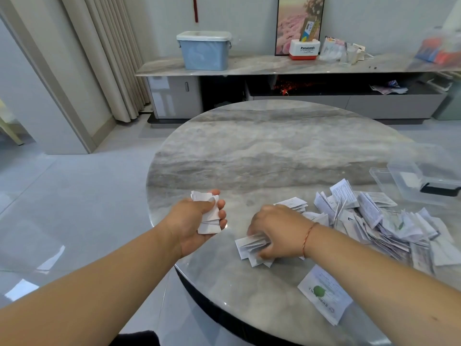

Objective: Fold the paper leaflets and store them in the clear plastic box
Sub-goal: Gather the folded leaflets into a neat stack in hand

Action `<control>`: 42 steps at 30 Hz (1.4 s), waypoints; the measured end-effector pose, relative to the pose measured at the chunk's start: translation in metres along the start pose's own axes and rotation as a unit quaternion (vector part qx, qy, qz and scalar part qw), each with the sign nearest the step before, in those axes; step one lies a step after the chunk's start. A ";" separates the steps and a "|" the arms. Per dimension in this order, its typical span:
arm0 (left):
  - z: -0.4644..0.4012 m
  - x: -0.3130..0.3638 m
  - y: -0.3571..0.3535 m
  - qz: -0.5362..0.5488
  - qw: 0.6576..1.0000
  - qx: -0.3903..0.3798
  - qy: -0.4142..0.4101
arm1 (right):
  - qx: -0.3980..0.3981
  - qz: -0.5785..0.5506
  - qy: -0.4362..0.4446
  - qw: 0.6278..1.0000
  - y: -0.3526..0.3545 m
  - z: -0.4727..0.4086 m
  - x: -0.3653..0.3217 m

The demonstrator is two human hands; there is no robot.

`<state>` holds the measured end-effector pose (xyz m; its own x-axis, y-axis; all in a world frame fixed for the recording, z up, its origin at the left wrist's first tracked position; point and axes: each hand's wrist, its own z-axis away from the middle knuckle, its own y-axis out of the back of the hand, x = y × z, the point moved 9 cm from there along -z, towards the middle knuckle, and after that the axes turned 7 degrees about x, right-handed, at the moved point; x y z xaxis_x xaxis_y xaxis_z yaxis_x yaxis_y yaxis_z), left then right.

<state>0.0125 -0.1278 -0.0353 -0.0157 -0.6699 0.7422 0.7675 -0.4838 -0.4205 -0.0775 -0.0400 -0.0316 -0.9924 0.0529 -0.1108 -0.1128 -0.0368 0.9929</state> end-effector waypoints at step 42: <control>0.010 0.018 -0.012 -0.112 0.983 -0.041 -0.137 | 0.156 -0.742 -0.330 0.563 0.020 0.006 0.004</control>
<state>0.0093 -0.1286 -0.0113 0.0041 -0.3706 0.9288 0.7099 -0.6531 -0.2637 -0.0835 -0.0347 -0.0114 0.4275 0.1568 -0.8903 -0.6770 0.7082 -0.2004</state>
